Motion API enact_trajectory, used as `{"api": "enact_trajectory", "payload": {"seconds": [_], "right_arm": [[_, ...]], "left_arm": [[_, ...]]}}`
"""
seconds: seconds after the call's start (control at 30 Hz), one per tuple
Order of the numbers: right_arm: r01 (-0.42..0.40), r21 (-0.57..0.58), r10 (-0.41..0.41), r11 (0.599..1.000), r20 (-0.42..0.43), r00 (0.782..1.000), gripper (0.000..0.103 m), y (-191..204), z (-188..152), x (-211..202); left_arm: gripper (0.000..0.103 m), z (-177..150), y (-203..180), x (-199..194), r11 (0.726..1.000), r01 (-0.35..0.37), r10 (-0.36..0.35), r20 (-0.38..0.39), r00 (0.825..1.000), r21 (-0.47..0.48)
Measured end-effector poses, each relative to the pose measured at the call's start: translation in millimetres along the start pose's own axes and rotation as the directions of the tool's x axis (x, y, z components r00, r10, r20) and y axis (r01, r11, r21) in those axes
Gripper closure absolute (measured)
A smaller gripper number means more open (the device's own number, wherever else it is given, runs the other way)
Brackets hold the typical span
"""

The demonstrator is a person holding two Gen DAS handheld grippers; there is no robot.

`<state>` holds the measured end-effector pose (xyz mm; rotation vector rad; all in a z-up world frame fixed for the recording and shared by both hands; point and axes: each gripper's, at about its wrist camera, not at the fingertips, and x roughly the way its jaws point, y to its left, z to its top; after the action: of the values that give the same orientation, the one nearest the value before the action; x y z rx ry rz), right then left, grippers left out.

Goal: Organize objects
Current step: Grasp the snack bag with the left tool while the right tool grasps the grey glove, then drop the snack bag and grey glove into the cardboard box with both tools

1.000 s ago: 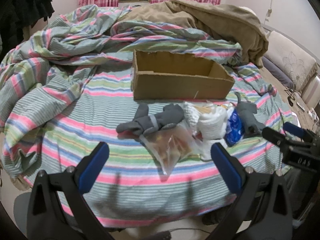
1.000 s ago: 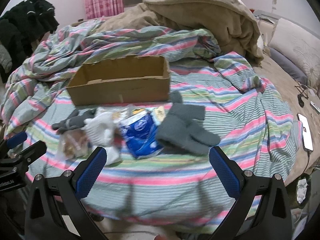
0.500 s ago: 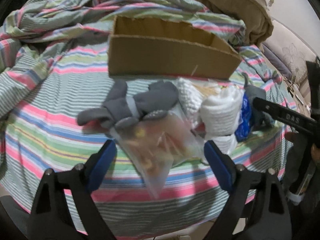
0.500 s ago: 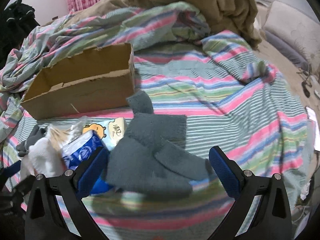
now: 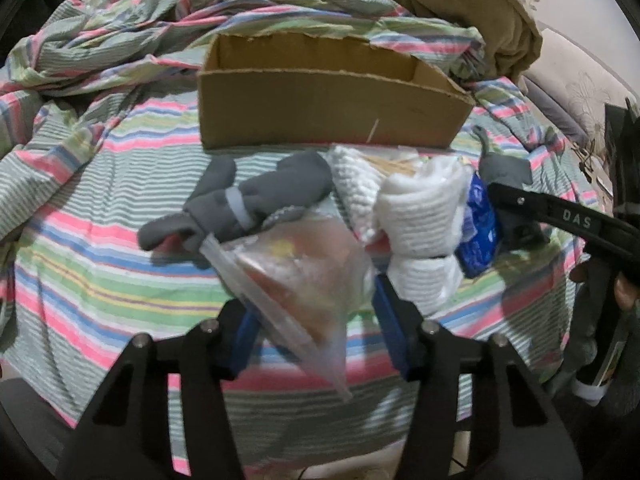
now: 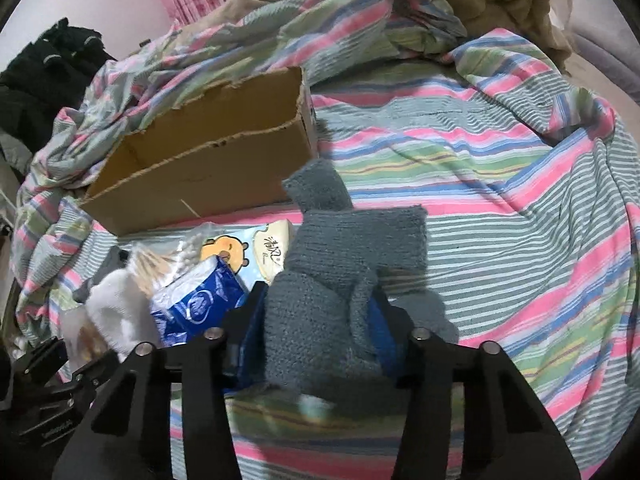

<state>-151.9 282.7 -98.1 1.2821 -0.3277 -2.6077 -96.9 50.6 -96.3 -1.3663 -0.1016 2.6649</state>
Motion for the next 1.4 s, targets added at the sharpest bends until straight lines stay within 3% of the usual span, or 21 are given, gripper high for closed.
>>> {"api": "enact_trajectory", "payload": {"seconds": [0.4,0.7,0.93,1.23,1.3,1.37,1.4], "right_arm": [[-0.035,-0.058,0.042,0.998,0.117,0.992,0.055,19.2,25.3,-58.4],[-0.073,-0.183,0.106,0.98,0.176,0.979,0.055,53.6,85.8,-69.8],[-0.072,-0.226,0.104,0.972,0.133,0.986,0.054,68.9,125.6,-21.9],[-0.081,-0.205,0.094,0.975,0.055,0.994,0.048,61.9,132.8,43.9],[-0.072,-0.216,0.085,0.974,0.053,0.995,0.042,62.0,130.5,49.0],[-0.078,-0.214,0.096,0.974,0.074,0.993,0.024,60.6,128.2,45.7],[-0.079,-0.217,0.101,0.973,0.093,0.991,0.02,60.4,127.1,41.2]], "left_arm": [[0.052,29.9,-4.9,-64.5,1.0,0.016,-0.014,0.109,0.994,-0.015],[0.052,80.8,-1.6,-72.8,0.999,0.045,-0.044,0.2,0.979,-0.002],[0.052,122.9,11.0,-43.1,0.998,0.034,-0.042,0.223,0.974,0.043],[0.049,165.1,30.1,28.8,0.998,0.013,-0.021,0.148,0.989,0.058],[0.048,166.1,34.3,41.9,0.999,0.0,-0.005,0.119,0.993,0.042],[0.048,166.3,39.4,47.7,1.0,0.007,-0.009,0.099,0.995,0.021],[0.045,165.6,41.2,46.0,1.0,0.003,-0.004,0.103,0.995,0.014]]}}
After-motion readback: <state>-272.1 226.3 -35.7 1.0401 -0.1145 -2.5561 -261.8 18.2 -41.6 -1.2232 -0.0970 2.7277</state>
